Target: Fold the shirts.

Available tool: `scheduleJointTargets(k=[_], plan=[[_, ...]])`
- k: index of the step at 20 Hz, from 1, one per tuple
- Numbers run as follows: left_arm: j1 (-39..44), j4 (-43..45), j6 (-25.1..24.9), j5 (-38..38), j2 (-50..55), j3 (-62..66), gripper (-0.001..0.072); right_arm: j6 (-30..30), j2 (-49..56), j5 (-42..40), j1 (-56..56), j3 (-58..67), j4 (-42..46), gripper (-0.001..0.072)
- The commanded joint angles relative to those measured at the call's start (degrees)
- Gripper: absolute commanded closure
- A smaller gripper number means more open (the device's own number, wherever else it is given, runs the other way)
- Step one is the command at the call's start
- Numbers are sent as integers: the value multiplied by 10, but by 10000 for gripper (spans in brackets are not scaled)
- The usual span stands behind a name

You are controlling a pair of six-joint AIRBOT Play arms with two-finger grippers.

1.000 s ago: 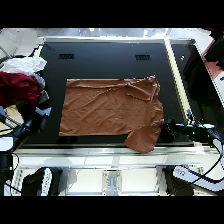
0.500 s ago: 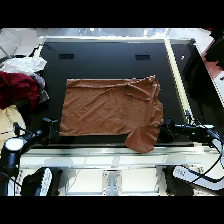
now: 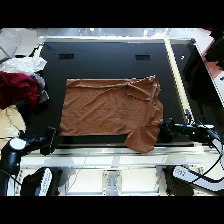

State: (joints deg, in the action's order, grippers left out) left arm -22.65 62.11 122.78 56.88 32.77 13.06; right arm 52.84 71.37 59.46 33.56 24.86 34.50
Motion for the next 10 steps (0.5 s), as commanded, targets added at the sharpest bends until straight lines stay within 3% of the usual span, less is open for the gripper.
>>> scheduleJointTargets(k=[1,5,7,8,10], plan=[[1,16,17,-25,37,0,0,0,-12,1,0,0,-2,695],[2,-89,-63,-75,109,0,1,0,-29,7,0,0,-2,695],[2,-104,-67,-100,130,0,12,0,-35,10,0,0,-2,695],[2,-103,-67,-108,138,0,98,0,-38,10,0,0,-2,694],[2,-103,-67,-117,151,0,170,0,-39,10,0,0,-4,695]])
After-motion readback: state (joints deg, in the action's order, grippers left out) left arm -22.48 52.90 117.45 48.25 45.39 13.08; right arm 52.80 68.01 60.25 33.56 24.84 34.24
